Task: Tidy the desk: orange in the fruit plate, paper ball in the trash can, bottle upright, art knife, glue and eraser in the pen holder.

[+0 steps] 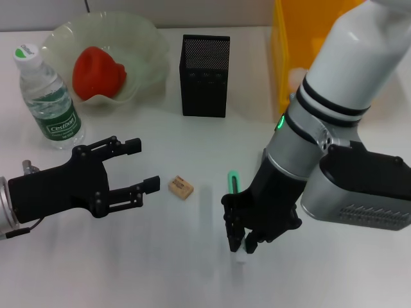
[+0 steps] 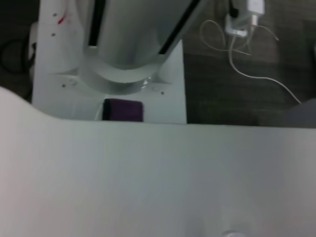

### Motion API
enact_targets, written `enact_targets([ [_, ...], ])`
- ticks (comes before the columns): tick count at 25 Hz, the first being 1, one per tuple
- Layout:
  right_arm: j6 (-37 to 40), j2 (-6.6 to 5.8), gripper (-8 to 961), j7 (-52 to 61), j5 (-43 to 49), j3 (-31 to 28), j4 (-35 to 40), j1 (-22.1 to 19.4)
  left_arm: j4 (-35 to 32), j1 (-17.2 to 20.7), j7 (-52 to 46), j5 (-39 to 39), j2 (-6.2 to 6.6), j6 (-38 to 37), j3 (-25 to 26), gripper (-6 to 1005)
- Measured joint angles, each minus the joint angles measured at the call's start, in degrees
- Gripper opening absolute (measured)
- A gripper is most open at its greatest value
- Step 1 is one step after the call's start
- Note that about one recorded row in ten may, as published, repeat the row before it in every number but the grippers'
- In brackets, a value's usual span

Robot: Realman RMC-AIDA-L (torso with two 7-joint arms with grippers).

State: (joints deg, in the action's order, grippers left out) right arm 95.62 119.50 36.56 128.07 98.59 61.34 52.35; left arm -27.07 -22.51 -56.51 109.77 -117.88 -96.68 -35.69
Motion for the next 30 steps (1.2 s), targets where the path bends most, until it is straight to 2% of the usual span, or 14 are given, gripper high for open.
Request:
enact_targets([
  [6,2.1,-0.14,160,2.9,0.0,-2.1,3.7,-2.2,0.1,0.1,0.6,0.0,0.07,0.0,0.6,800],
  [10,4.8,-0.15,160,4.1,0.0,-5.6,5.3,-2.9,0.1,0.1,0.7,0.0,0.02,0.2,1.2,800],
  [11,7.0,-0.15,160,4.6,-0.1,-8.4,6.0,-3.1,0.1,0.1,0.7,0.0,0.00,0.3,1.3,800],
  [18,11.1,-0.15,160,7.5,-1.3,-16.5,7.9,-3.8,0.2,0.1,0.8,-0.1,-0.27,0.7,2.6,801],
  [19,12.3,-0.15,160,8.6,-1.9,-19.3,7.9,-3.9,0.2,0.1,0.8,-0.2,-0.26,0.8,2.7,801],
  [30,15.9,-0.33,161,11.9,-6.8,-31.9,6.4,-5.8,0.1,0.1,0.8,-0.9,-0.16,0.7,2.8,800],
])
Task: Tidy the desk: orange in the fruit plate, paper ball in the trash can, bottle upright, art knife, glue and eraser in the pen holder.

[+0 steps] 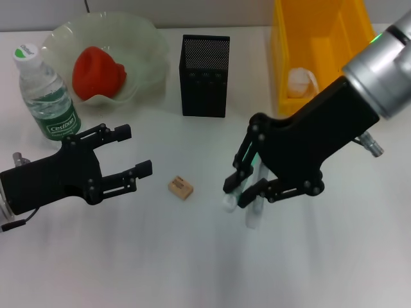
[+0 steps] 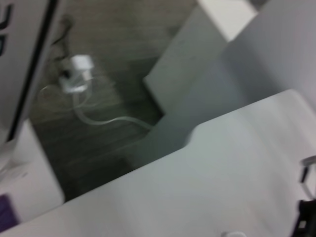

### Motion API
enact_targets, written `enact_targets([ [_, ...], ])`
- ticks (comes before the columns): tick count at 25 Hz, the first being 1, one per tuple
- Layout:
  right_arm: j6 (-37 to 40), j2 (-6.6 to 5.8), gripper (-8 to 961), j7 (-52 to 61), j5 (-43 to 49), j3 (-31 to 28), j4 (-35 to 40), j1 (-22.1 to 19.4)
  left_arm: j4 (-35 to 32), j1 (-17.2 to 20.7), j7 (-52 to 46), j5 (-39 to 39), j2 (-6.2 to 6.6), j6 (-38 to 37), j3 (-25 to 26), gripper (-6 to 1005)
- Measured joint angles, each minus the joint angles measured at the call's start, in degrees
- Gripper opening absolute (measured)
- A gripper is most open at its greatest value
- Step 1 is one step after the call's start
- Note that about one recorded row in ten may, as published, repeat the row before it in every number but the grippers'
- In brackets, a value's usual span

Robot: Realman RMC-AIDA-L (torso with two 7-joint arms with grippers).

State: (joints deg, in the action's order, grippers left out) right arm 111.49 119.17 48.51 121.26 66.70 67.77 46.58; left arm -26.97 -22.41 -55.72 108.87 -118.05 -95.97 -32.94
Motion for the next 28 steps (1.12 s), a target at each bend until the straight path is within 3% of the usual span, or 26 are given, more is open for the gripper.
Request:
enact_targets([
  [8,2.0,-0.44,161,2.3,-6.0,-8.1,-4.5,-1.9,0.1,0.1,0.0,-0.5,-0.18,-0.1,-0.2,800],
  [11,0.2,-0.22,161,2.6,-8.9,-14.0,-10.8,-2.1,0.1,0.6,0.9,-0.4,-0.18,0.1,-0.6,801],
  [19,-3.7,-0.48,161,6.6,-16.2,-19.8,-18.1,-2.2,0.8,1.4,2.1,-0.8,-0.43,-0.2,-0.1,801],
  [24,-8.0,-0.71,160,11.7,-24.4,-24.6,-21.8,-5.0,5.9,0.2,6.1,-1.9,-0.48,-0.2,0.0,800],
  [28,-10.0,-0.90,160,13.3,-29.0,-25.0,-23.5,-7.0,8.7,-0.1,6.6,-5.1,-0.51,-0.7,-0.1,800],
])
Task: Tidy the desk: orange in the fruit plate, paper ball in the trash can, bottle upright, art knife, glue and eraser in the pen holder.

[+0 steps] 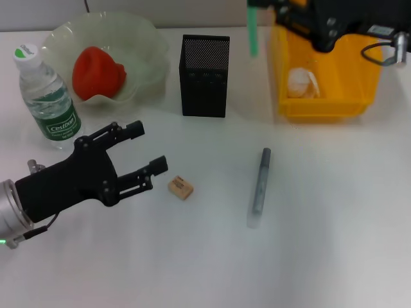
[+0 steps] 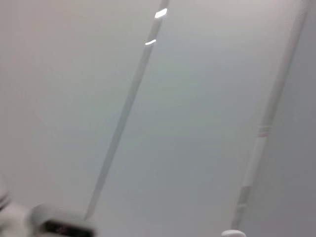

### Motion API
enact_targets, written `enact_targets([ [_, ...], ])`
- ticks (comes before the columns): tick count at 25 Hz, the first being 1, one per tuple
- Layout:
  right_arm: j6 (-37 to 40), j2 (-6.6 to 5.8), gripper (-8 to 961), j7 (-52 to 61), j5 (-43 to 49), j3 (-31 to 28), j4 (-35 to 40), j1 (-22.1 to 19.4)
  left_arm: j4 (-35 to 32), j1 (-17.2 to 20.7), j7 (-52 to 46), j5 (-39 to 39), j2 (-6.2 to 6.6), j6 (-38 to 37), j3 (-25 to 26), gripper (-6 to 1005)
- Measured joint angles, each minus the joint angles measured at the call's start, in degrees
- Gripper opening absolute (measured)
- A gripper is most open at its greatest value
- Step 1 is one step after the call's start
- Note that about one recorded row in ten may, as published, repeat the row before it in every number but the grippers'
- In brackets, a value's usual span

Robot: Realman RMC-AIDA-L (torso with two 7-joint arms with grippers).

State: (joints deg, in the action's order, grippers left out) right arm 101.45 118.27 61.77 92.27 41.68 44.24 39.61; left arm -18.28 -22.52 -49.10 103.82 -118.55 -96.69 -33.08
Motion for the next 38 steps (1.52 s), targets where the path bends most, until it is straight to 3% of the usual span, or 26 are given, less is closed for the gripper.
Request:
enact_targets([
  [7,-9.0,-0.05,161,1.7,-6.2,-0.1,-6.4,-0.9,1.1,0.3,0.2,-1.2,-0.04,-1.1,0.0,801],
  [16,-25.1,1.05,160,-0.5,-7.8,0.6,-21.4,6.8,1.2,0.7,0.2,-1.5,-0.01,-1.6,0.0,800],
  [26,-32.8,1.38,161,-8.3,-13.1,0.7,-32.4,10.2,1.7,1.2,0.7,-2.5,-0.01,0.2,0.2,800],
  [38,-37.1,1.63,161,-12.2,-13.9,0.3,-35.7,12.1,2.6,2.4,2.1,-4.0,-0.01,4.4,0.5,801],
])
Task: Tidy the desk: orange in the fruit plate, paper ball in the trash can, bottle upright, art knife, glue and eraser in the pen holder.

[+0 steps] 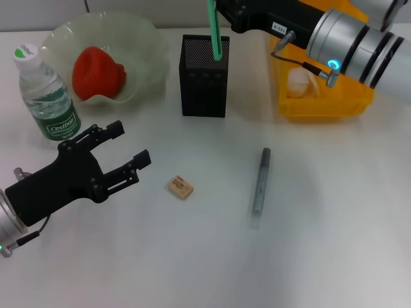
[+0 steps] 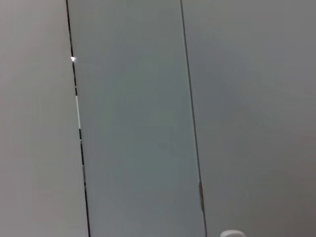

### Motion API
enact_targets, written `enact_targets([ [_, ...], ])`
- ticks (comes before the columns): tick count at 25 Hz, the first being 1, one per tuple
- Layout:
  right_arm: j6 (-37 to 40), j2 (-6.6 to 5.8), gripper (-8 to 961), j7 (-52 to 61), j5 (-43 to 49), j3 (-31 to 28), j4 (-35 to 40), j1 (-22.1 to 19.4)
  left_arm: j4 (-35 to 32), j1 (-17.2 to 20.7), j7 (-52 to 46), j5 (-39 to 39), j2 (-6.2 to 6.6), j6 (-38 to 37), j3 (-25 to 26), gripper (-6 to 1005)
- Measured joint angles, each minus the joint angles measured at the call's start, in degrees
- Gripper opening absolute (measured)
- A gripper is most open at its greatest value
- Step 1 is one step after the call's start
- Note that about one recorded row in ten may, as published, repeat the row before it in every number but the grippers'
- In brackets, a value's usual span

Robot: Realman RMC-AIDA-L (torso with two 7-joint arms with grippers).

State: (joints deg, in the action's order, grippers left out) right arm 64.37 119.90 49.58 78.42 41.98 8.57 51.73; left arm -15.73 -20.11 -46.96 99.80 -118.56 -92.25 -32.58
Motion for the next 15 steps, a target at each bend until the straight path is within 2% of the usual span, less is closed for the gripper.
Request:
enact_targets([
  [5,-2.0,0.00,161,-2.7,-1.8,0.1,-1.9,1.4,0.2,0.2,1.1,0.0,-0.08,1.0,0.3,800],
  [15,-2.4,-0.02,160,-3.8,-2.5,0.3,-3.3,1.6,0.5,0.0,1.6,0.0,-0.03,1.3,0.3,801],
])
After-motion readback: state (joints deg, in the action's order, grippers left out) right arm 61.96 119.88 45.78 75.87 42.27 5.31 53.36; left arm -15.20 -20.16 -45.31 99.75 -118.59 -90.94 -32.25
